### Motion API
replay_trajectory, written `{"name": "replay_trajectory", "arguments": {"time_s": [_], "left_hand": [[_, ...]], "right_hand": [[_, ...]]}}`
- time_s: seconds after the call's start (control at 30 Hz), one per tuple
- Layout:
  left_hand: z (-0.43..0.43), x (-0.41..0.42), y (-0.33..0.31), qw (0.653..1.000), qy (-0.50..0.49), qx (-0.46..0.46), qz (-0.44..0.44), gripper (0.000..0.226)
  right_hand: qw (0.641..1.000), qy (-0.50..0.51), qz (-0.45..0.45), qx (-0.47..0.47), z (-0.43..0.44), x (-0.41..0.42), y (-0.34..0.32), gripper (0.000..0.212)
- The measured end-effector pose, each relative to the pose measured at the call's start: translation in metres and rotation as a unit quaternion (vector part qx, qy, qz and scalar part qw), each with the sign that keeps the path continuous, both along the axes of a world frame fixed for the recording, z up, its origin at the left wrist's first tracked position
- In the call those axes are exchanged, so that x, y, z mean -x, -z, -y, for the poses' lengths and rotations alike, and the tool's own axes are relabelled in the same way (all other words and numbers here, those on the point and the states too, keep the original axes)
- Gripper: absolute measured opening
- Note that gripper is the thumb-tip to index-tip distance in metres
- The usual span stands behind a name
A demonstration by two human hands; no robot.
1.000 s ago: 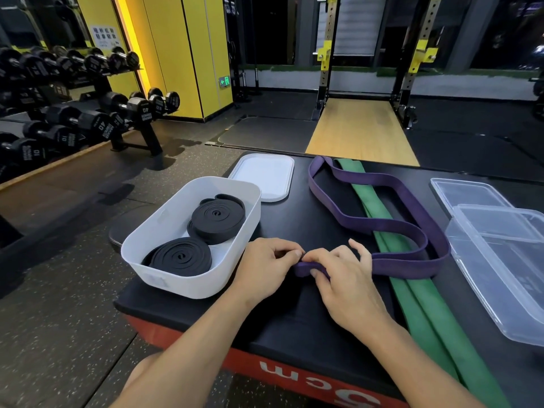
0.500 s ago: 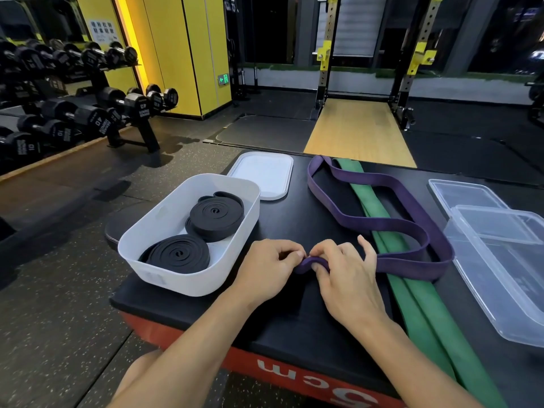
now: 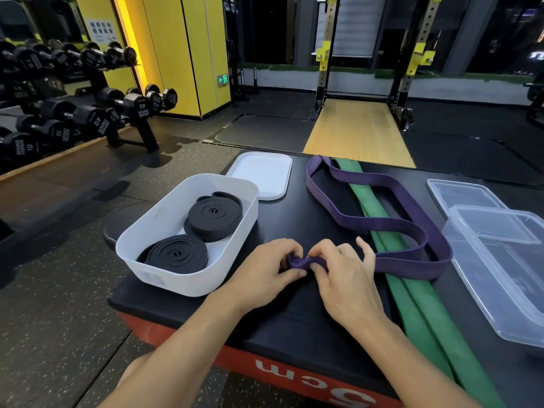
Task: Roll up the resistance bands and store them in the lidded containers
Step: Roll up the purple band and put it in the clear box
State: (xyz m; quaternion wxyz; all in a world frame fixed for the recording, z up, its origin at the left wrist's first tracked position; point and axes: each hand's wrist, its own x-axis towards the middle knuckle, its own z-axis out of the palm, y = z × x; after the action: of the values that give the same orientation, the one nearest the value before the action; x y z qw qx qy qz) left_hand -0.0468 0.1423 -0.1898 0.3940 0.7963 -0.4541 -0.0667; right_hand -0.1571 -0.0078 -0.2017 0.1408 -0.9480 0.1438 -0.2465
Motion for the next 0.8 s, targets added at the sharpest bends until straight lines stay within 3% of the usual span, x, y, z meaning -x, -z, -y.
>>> {"name": "replay_trajectory", "arguments": {"time_s": [0.17,0.3,0.53,0.8], "left_hand": [[0.001,0.001,0.0,1.0,-0.003,0.009,0.0,0.019],[-0.005,0.001,0.003,0.997,0.007,0.043,-0.063,0.016],[-0.01,-0.001,0.0,0.99,0.009,0.051,-0.131,0.036],[-0.012,0.007,-0.006,0.997,0.015,0.004,-0.081,0.042]], "right_hand": [[1.0,0.004,0.003,-0.011,-0.001,0.001,0.001,0.017],[0.999,-0.024,0.015,-0.019,0.002,0.001,0.001,0.021],[0.996,-0.061,0.051,-0.036,0.008,0.003,0.003,0.024],[0.995,-0.088,0.053,-0.01,0.01,0.006,0.004,0.028]]}}
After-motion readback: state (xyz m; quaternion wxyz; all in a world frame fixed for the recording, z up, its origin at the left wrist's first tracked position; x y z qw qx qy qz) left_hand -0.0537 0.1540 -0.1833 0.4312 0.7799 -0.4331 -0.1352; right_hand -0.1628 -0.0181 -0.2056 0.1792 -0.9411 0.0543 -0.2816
